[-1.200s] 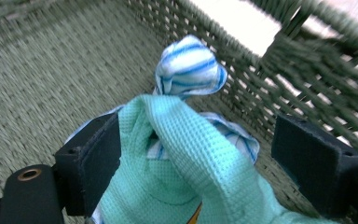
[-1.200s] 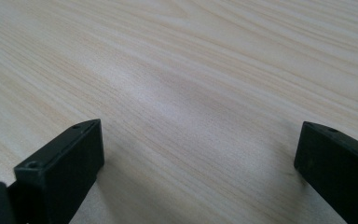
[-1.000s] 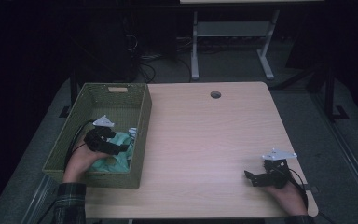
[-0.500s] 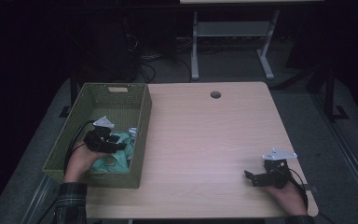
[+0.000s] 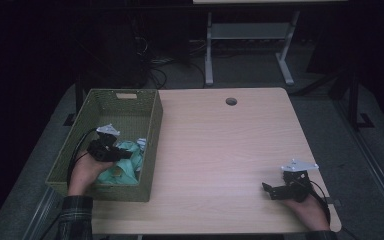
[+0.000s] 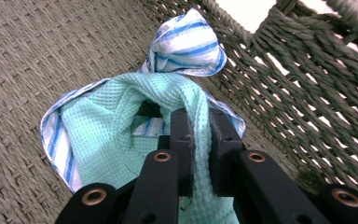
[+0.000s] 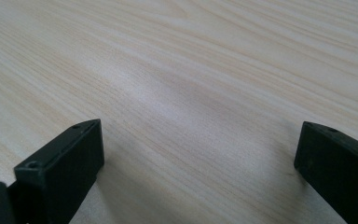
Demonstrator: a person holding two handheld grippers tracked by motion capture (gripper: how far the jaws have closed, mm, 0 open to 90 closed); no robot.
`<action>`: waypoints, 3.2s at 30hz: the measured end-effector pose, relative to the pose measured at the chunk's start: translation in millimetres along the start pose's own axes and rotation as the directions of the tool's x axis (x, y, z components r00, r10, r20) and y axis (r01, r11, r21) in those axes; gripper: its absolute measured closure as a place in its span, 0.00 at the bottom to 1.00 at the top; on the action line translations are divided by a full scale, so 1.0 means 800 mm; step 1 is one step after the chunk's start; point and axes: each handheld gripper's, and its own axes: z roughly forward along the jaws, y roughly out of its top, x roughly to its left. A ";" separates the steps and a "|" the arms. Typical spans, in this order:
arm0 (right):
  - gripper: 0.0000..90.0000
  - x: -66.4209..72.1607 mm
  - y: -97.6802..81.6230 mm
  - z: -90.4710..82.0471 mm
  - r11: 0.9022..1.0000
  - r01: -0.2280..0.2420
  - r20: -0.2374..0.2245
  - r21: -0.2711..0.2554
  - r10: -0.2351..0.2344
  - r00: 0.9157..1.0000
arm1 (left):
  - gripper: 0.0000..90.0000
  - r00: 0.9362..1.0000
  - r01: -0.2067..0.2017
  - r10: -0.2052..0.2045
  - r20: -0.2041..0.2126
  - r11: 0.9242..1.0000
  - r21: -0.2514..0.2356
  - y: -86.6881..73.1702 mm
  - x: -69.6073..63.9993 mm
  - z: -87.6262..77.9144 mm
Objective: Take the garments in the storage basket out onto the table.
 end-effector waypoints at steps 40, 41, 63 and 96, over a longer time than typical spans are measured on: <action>0.01 0.000 0.000 0.000 1.000 0.001 0.000 -0.001 -0.001 1.000 | 0.91 1.000 0.013 -0.006 0.028 0.973 -0.229 0.048 -0.010 -0.081; 0.01 0.000 0.000 0.000 1.000 0.001 0.000 -0.001 -0.001 1.000 | 0.91 1.000 0.013 -0.006 0.027 0.972 -0.233 0.049 -0.011 -0.083; 0.01 0.000 0.000 0.000 1.000 -0.001 0.003 -0.001 0.001 1.000 | 0.91 0.998 -0.058 0.068 0.018 0.940 -0.335 0.109 -0.042 -0.135; 0.01 0.000 0.000 0.000 1.000 -0.002 0.002 -0.001 0.002 1.000 | 0.91 0.980 -0.113 0.168 0.110 0.915 -0.387 0.184 -0.119 -0.092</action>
